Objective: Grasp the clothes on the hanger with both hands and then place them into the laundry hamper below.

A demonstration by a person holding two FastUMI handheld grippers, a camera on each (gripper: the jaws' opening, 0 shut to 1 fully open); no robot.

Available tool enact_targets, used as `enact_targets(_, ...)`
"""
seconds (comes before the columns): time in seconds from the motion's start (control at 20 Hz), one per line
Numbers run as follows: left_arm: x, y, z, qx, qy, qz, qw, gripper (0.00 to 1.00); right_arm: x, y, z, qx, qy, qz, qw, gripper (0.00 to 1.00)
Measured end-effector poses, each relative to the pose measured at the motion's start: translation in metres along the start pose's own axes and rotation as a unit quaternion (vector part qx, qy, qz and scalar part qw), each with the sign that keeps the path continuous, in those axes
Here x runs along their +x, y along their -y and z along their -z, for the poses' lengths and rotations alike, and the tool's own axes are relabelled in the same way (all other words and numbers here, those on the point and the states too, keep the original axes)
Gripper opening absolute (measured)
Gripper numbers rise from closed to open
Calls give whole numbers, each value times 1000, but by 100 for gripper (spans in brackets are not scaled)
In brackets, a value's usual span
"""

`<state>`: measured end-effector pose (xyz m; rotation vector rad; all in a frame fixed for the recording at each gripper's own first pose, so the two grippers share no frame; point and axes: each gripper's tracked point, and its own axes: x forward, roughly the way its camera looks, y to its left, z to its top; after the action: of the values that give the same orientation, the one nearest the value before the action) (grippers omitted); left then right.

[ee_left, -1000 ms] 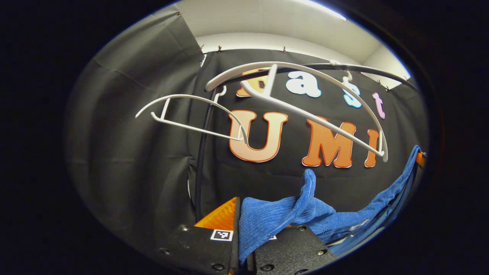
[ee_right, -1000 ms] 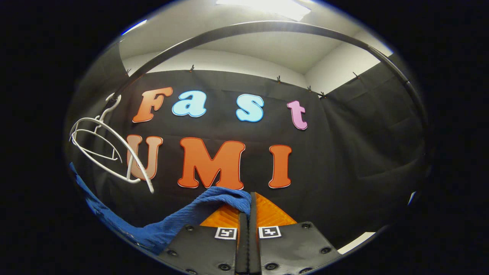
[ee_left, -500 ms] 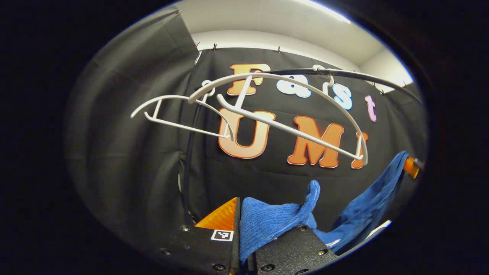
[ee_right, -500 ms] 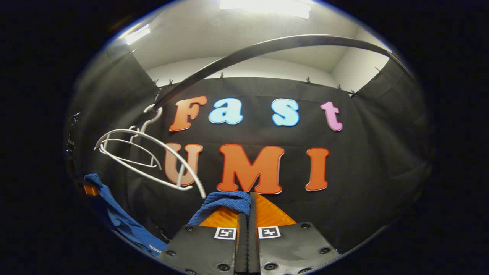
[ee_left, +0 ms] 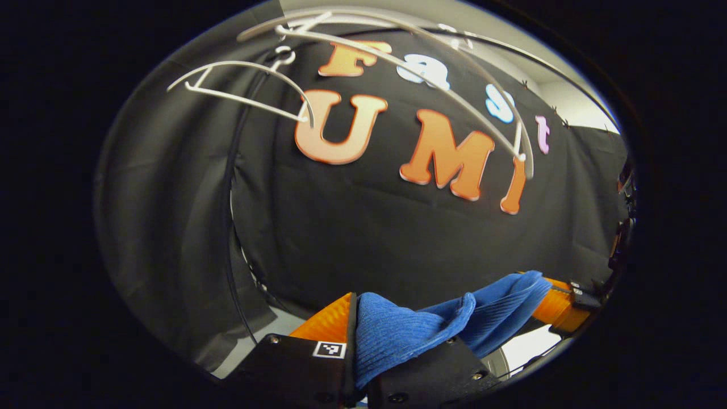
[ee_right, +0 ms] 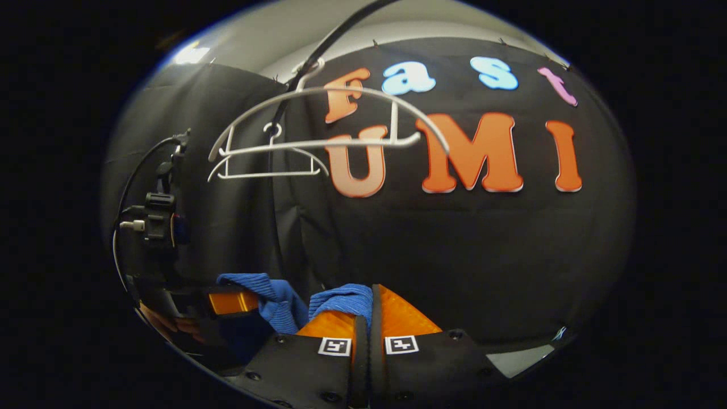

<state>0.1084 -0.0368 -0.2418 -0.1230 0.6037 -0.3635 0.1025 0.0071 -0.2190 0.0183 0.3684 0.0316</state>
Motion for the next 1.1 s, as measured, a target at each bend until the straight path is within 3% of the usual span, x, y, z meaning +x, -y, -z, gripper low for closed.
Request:
enact_targets(0.3, 18, 5, 118, -29, -151, 10, 988, 10, 25, 23, 138, 56, -165, 27, 984, 8)
enact_targets(0.45, 23, -2, 165, -36, -207, 12, 978, 11, 29, 31, 181, 63, -220, 45, 972, 9)
enact_targets(0.75, 32, -14, 214, -54, -279, -3, 959, 22, 42, 32, 236, 64, -283, 54, 955, 8)
enact_targets(0.8, 30, -14, 216, -55, -281, -5, 958, 27, 42, 30, 239, 66, -291, 52, 953, 11)
enact_targets(0.85, 29, -17, 218, -53, -283, -12, 958, 37, 43, 28, 247, 65, -304, 52, 949, 5)
enact_targets(0.9, 28, -25, 223, -50, -285, -22, 957, 46, 40, 32, 254, 62, -314, 57, 946, 20)
enact_targets(0.95, 25, -34, 226, -52, -288, -32, 956, 37, 38, 28, 259, 67, -320, 52, 944, 35)
enact_targets(1.05, 18, -53, 225, -55, -284, -58, 955, 71, 37, 20, 261, 75, -327, 46, 941, 58)
enact_targets(1.1, 17, -57, 223, -55, -279, -66, 957, 88, 37, 21, 265, 69, -329, 49, 940, 75)
